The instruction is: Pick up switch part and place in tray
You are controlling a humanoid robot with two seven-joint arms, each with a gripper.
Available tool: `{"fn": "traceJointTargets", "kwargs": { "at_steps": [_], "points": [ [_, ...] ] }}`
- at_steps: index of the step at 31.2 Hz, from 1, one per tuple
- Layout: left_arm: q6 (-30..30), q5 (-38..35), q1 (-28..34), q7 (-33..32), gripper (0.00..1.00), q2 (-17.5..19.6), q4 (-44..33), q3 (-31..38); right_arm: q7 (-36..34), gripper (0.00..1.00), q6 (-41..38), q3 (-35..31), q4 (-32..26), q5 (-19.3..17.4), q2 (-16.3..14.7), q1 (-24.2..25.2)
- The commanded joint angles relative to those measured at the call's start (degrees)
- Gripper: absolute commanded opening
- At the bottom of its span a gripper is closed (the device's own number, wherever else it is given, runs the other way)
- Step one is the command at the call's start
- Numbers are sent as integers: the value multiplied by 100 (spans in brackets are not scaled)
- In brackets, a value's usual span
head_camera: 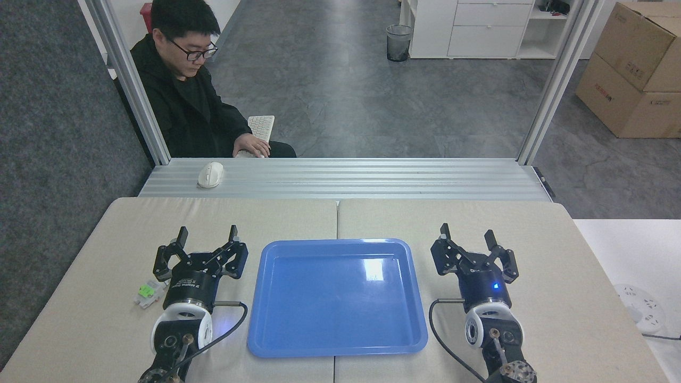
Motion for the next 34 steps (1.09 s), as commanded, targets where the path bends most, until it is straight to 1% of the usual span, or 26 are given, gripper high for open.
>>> {"fn": "traceJointTargets", "kwargs": {
  "at_steps": [1, 9, 34],
  "points": [
    [-3, 1, -7, 14, 100, 16, 61, 35, 1, 100, 4, -6, 1, -3, 7, 3],
    [-3, 1, -7, 32, 100, 24, 202, 53, 1, 100, 4, -6, 1, 6, 7, -6],
    [-3, 1, 2, 32, 100, 7, 184, 53, 1, 100, 4, -6, 1, -3, 7, 3]
  ]
}}
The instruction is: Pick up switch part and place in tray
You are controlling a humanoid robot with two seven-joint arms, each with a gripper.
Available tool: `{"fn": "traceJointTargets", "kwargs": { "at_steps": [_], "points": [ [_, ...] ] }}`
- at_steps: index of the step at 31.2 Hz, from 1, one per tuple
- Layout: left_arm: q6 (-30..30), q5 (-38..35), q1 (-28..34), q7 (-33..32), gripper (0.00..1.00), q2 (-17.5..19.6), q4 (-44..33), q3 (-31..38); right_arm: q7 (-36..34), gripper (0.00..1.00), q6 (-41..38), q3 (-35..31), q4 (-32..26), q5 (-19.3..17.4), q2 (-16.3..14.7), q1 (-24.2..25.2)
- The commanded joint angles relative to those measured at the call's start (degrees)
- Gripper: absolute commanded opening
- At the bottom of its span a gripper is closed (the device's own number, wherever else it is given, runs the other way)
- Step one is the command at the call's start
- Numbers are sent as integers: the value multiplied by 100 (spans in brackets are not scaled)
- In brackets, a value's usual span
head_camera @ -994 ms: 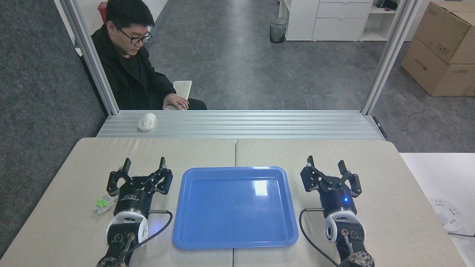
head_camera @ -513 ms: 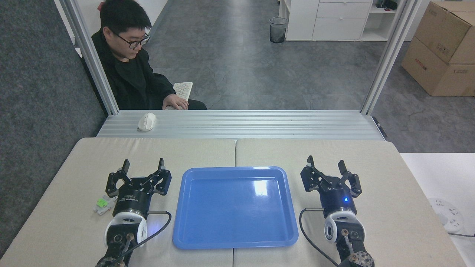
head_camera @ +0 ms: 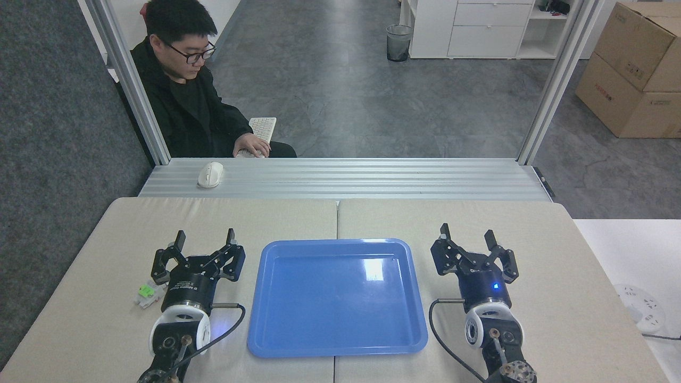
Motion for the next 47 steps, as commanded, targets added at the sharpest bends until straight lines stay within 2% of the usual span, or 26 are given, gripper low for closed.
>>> {"fn": "traceJointTargets", "kwargs": {
  "at_steps": [1, 47],
  "points": [
    [3, 0, 7, -8, 100, -11, 17, 7, 1, 100, 4, -2, 0, 4, 4, 3],
    [-6, 0, 7, -8, 100, 42, 184, 25, 1, 100, 4, -2, 0, -5, 4, 3]
  ]
}}
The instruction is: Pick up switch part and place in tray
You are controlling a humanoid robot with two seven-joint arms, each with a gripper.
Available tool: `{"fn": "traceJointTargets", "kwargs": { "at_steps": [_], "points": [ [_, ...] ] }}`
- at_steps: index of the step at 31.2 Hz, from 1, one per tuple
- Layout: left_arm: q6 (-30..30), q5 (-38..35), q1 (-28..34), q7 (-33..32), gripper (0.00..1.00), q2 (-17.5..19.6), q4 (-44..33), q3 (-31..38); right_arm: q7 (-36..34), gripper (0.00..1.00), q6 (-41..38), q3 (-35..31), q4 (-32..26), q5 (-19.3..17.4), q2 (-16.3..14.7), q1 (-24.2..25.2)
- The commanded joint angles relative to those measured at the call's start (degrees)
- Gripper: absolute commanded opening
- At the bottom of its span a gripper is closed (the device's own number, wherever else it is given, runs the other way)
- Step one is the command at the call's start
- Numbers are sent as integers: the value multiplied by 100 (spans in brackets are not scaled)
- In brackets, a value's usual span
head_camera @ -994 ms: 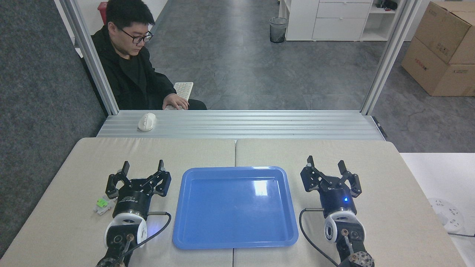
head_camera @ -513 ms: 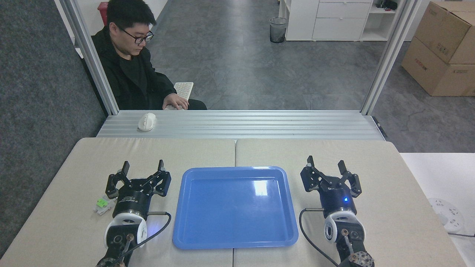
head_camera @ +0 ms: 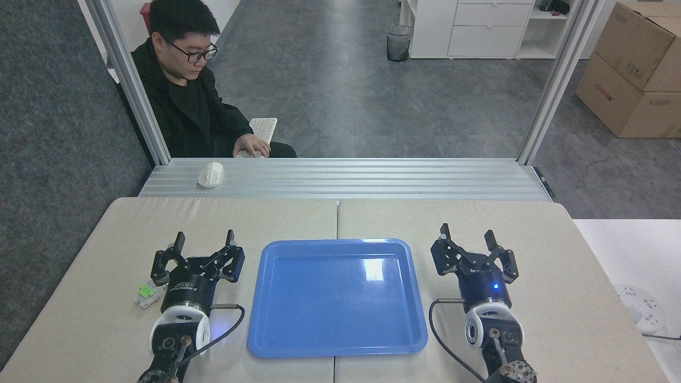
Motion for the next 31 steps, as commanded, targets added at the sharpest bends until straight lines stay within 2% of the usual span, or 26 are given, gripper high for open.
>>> {"fn": "traceJointTargets", "kwargs": {
  "at_steps": [1, 6, 14, 24, 31],
  "points": [
    [-3, 2, -4, -1, 100, 41, 144, 16, 1, 100, 4, 0, 1, -1, 1, 1],
    [-11, 2, -74, 42, 100, 164, 495, 129, 1, 100, 4, 0, 1, -1, 1, 1],
    [-20, 10, -136, 429, 100, 621, 996, 156, 1, 100, 4, 0, -8, -1, 1, 1],
    [-477, 54, 22, 464, 100, 656, 1234, 306, 1, 100, 4, 8, 1, -1, 1, 1],
    [-556, 54, -31, 464, 100, 700, 1840, 297, 1, 100, 4, 0, -8, -1, 1, 1]
  ]
}}
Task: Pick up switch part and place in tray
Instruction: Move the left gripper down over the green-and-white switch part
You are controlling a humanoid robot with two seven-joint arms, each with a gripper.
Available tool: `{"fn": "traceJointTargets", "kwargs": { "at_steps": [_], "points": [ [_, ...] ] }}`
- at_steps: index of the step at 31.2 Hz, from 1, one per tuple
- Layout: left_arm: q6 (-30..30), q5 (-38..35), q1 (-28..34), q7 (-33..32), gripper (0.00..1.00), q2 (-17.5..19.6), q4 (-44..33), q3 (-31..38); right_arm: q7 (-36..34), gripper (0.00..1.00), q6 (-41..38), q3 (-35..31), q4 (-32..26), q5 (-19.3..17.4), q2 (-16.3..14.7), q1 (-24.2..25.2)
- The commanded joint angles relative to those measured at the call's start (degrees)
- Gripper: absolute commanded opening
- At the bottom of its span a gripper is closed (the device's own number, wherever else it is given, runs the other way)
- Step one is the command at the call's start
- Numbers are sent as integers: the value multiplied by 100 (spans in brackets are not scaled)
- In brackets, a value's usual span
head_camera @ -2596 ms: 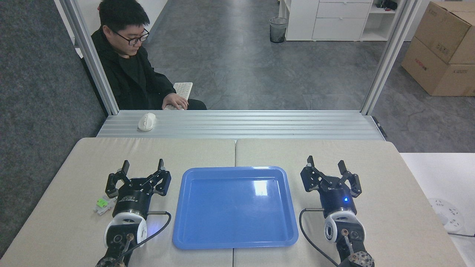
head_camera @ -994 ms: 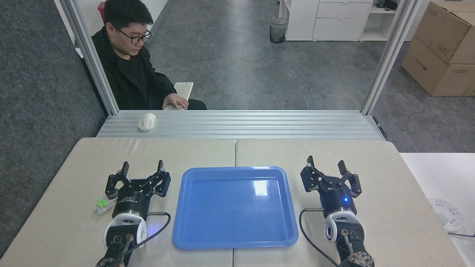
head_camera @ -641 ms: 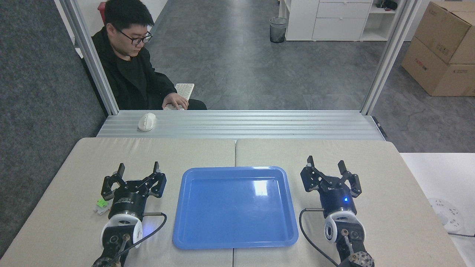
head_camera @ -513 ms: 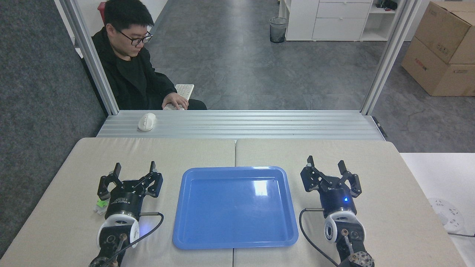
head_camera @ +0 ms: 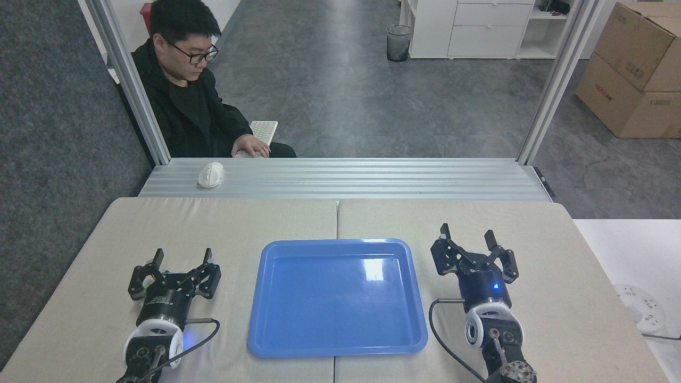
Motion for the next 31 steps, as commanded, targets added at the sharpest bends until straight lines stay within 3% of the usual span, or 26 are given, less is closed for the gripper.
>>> {"fn": "traceJointTargets", "kwargs": {
  "at_steps": [1, 31],
  "points": [
    [-46, 23, -29, 4, 100, 244, 929, 55, 1, 100, 4, 0, 2, 1, 0, 1],
    [33, 304, -372, 277, 100, 534, 1703, 55, 1, 100, 4, 9, 2, 1, 0, -7]
  ]
}}
